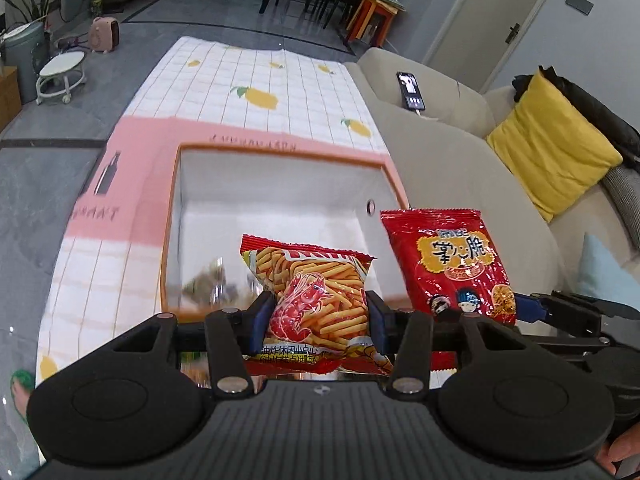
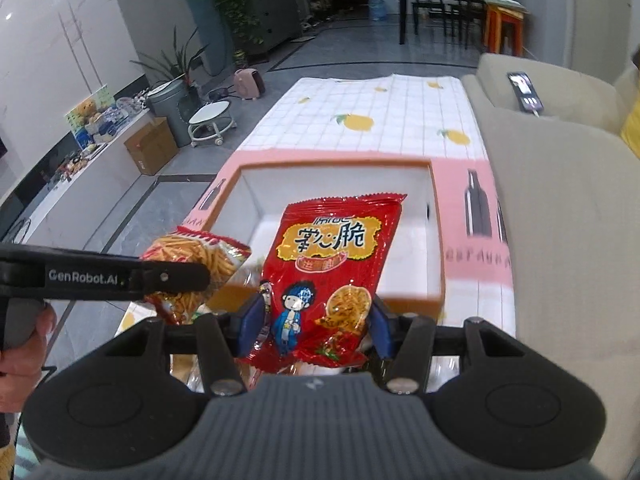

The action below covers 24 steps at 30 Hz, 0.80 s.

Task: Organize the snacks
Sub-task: 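Lift both red bags into the orange box and open both tools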

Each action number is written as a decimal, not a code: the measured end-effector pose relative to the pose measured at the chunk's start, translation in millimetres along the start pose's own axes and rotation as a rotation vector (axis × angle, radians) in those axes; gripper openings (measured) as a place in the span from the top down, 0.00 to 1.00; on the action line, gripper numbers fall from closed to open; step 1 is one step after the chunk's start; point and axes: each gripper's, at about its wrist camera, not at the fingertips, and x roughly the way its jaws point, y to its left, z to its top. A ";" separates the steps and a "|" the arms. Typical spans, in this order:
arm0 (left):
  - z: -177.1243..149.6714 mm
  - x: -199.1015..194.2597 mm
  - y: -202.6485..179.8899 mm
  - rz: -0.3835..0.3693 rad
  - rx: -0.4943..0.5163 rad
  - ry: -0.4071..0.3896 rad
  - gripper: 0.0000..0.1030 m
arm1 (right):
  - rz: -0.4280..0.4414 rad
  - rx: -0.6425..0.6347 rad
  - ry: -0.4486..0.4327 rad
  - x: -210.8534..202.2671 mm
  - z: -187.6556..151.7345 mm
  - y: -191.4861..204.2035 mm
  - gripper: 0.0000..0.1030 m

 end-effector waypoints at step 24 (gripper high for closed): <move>40.3 168.3 12.4 0.017 -0.032 0.331 0.47 | -0.042 -0.172 0.430 180.0 55.4 -40.7 0.49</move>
